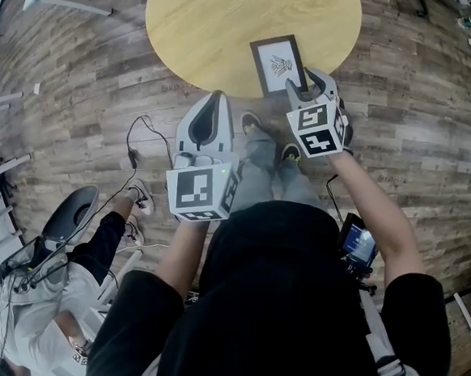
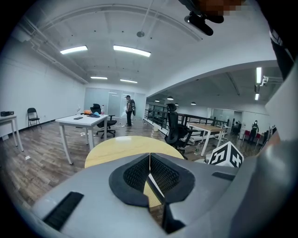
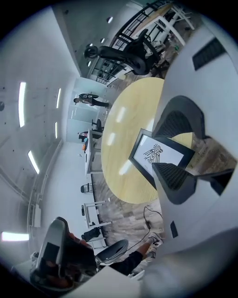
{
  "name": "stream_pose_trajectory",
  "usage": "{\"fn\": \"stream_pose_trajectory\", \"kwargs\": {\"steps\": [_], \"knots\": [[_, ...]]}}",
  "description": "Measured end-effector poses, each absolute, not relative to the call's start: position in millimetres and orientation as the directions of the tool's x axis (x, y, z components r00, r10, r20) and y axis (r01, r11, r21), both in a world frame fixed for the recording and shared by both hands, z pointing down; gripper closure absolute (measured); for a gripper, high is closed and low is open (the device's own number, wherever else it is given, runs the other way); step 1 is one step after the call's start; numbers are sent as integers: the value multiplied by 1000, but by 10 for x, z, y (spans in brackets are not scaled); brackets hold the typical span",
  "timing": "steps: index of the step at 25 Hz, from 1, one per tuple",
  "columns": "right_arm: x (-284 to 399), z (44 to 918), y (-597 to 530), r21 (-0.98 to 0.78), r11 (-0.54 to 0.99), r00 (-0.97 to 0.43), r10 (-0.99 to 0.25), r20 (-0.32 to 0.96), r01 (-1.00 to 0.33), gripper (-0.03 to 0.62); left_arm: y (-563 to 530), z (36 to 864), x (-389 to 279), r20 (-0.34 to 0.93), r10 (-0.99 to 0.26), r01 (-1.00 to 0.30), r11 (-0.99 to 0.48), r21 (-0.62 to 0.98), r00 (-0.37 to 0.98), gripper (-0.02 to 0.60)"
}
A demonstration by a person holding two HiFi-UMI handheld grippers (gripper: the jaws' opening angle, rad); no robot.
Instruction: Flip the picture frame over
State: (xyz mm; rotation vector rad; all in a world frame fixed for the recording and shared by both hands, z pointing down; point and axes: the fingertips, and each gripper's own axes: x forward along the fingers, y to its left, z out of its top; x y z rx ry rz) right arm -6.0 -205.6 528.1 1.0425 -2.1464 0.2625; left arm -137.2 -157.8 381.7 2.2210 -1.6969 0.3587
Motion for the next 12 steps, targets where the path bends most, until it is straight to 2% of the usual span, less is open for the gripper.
{"fn": "stream_pose_trajectory", "kwargs": {"steps": [12], "knots": [[18, 4477, -1935, 238, 667, -473, -694, 542, -706, 424, -1402, 3439, -1127, 319, -910, -964, -253, 76, 264, 558]]}}
